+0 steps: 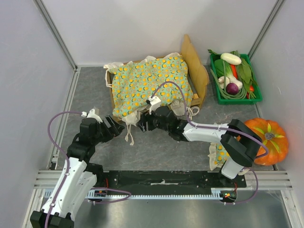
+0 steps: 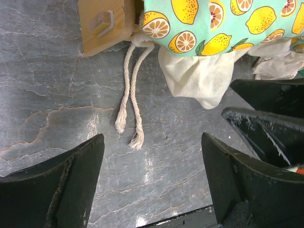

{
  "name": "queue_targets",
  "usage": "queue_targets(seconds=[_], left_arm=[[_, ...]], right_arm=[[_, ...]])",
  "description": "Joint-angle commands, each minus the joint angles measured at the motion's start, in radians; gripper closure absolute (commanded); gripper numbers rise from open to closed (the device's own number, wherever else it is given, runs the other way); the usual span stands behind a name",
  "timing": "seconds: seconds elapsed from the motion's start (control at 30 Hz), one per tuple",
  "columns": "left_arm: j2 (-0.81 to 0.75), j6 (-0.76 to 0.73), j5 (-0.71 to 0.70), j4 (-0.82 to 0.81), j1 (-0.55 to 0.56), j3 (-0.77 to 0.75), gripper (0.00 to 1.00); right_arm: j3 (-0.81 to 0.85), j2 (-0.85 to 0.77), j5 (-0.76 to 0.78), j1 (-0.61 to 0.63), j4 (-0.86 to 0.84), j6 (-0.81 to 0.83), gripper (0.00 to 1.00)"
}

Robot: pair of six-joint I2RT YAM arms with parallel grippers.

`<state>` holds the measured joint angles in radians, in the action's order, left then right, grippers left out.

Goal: Set up the pet bed

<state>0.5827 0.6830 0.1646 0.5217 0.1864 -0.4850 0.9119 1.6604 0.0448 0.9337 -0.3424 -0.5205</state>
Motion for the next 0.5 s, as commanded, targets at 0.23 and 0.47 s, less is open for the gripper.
queue_targets(seconds=[0.23,0.47], left_arm=[[-0.012,0.021,-0.028,0.018,-0.004,-0.095,0.11],[-0.015,0.02,-0.027,0.024,-0.005,-0.093,0.11]], right_arm=[[0.185,0.114,0.0,0.034,-0.039,-0.05,0.37],[0.327,0.211,-0.007,0.017,0.005,0.007,0.81]])
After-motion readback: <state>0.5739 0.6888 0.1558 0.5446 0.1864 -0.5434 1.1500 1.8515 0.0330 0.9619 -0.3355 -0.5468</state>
